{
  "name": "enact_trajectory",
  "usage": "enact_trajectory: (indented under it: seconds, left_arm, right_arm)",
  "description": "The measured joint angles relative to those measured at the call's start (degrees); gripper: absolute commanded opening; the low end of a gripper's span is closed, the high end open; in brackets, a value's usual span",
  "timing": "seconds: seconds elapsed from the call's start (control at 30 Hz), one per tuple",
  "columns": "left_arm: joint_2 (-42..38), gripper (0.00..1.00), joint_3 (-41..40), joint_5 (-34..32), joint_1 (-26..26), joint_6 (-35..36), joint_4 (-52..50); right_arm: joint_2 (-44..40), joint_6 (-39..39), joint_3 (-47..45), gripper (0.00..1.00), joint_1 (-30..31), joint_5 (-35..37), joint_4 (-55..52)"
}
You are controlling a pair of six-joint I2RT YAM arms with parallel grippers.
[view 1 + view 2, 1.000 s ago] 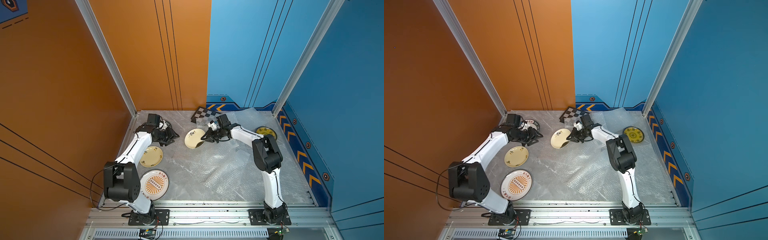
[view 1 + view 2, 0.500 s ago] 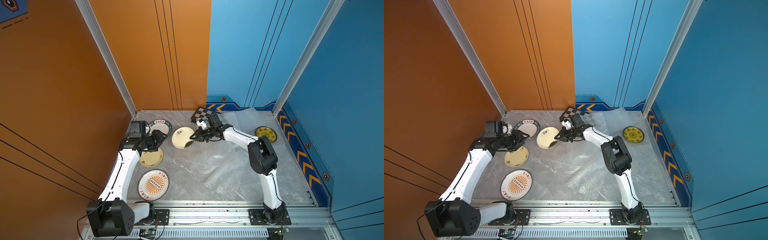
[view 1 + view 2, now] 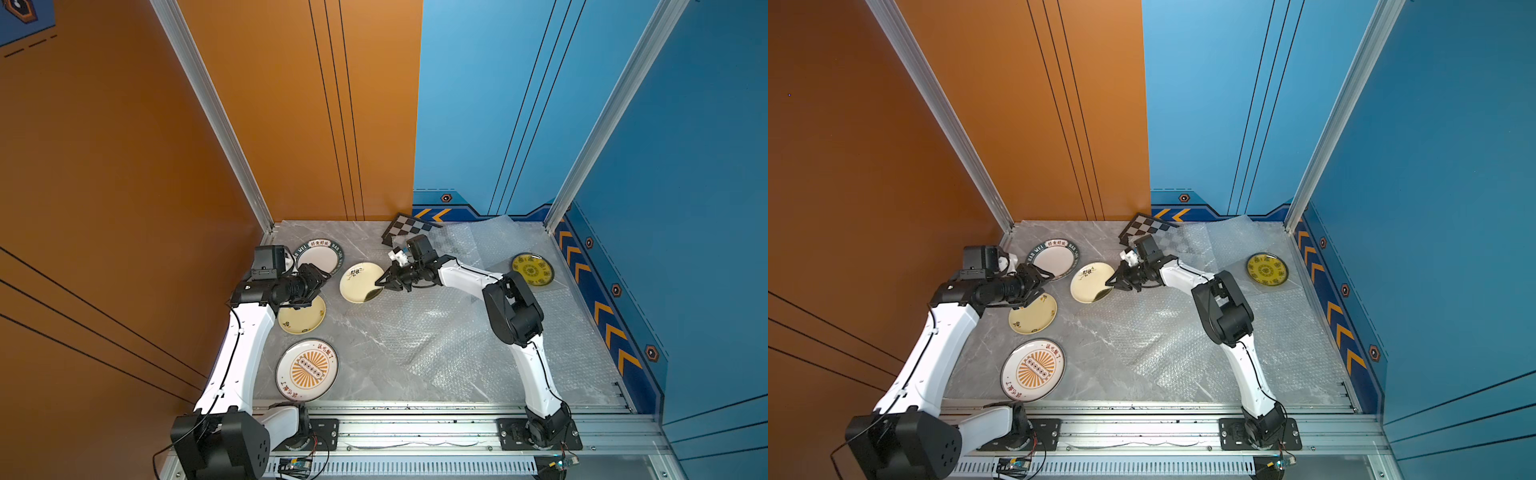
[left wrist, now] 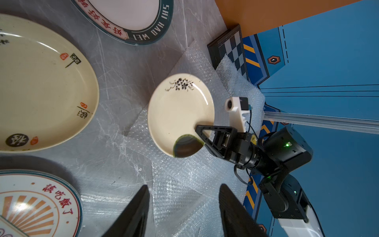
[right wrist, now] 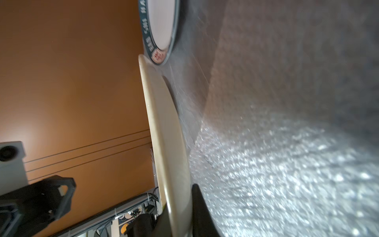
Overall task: Unpack dinner plates from bubble wrap
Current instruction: Place the plate at the center of the board.
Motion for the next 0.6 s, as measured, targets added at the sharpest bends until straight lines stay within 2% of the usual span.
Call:
enact_trajectory:
  seconds: [0.3, 0.6]
  left_arm:
    - [2.01, 0.56, -0.63, 0.02, -0.79, 0.02, -0.24]
    - [4.33, 0.57, -0.13, 0.07, -1.95, 0.44, -0.17]
  right_arm:
    - [-12.61, -19.91, -12.96, 0.14, 4.48, 0.04, -18.99]
    - [-15.93, -29.73, -18.58, 0.14, 10.67, 1.33, -26.60]
